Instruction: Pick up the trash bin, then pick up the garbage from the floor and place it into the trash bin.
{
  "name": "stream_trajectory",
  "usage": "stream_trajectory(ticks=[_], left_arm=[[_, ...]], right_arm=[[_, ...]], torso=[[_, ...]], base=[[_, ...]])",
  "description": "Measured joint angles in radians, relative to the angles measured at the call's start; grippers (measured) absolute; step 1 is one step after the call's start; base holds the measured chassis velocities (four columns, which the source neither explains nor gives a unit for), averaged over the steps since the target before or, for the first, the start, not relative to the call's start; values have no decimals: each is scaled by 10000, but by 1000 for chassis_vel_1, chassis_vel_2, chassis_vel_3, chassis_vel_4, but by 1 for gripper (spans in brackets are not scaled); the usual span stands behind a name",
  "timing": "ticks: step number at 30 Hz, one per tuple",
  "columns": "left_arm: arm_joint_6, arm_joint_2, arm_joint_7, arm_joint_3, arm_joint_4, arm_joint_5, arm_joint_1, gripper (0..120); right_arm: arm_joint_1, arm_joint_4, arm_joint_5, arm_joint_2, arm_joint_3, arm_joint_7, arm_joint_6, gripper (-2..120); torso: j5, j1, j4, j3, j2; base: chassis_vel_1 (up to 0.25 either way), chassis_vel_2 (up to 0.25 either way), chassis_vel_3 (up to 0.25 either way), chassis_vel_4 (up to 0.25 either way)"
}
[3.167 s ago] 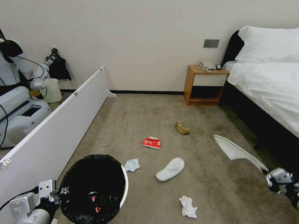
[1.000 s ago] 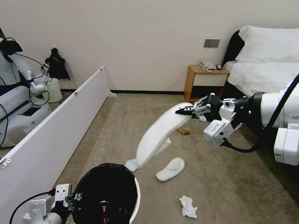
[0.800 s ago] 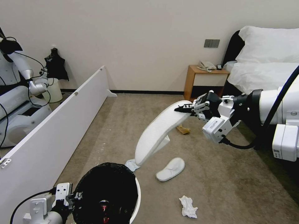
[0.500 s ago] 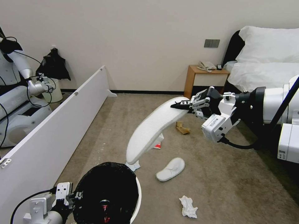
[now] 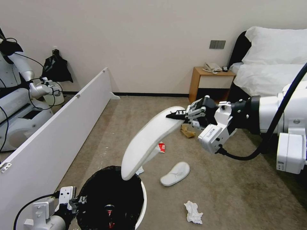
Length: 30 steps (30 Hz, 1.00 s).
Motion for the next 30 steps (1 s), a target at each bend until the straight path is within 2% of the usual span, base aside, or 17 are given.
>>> stream_trajectory(ticks=[6, 9, 23, 30], left_arm=[[0, 85, -3, 31, -12, -29, -34, 2], [0, 107, -3, 35, -14, -39, -38, 2], [0, 285, -3, 78, -31, -167, -84, 2], [0, 488, 1, 360, 39, -245, -249, 2]], right_arm=[[-453, -352, -105, -817, 472, -349, 327, 1], [-552, -389, -106, -998, 514, -382, 361, 1], [-743, -498, -12, -1595, 475, -405, 425, 1], [-793, -579, 50, -1708, 437, -317, 512, 1]], torso=[[-2, 0, 1, 0, 0], [-3, 0, 1, 0, 0], [-1, 0, -1, -1, 0], [0, 0, -1, -1, 0]], base=[[0, 0, 0, 0], [0, 0, 0, 0], [0, 0, 0, 0], [0, 0, 0, 0]])
